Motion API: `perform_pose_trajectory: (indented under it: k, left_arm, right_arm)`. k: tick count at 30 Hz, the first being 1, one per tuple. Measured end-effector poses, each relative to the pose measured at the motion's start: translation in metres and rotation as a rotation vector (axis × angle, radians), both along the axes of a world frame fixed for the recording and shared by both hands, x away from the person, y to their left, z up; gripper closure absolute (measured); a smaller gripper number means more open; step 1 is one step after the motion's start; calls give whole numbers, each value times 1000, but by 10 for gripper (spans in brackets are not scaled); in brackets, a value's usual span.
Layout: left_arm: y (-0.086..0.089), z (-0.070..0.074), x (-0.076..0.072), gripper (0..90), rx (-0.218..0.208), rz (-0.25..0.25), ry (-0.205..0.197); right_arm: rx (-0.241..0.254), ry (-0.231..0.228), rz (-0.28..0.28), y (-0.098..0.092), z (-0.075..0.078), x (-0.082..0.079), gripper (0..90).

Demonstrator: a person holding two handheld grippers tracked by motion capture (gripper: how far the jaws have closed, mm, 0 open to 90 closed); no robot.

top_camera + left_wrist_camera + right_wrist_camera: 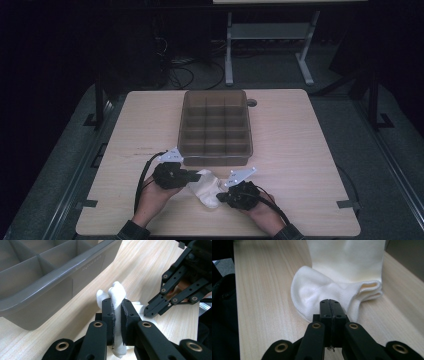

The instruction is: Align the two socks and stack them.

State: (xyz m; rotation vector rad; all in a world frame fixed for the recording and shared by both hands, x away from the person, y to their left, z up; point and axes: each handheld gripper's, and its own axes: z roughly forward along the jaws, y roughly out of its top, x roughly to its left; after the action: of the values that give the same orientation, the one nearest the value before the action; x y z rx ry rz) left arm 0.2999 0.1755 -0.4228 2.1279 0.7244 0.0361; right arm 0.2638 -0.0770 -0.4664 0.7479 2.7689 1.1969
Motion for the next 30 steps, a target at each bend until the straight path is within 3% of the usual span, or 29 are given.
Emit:
perform_pose_trajectory:
  k: [8, 18, 24, 30]
  left_arm:
    - [-1, 3, -2, 831, 1, 4, -14]
    - [-2, 5, -4, 831, 21, 0, -32]
    - [-6, 0, -4, 830, 34, -5, -17]
    - [-14, -7, -6, 830, 60, -21, -6]
  right_arm:
    - [7, -16, -2, 4, -2, 1, 898]
    - [12, -44, -5, 25, -3, 13, 899]
    - [20, -60, -14, 30, -4, 18, 898]
    - [33, -55, -20, 23, -1, 18, 896]
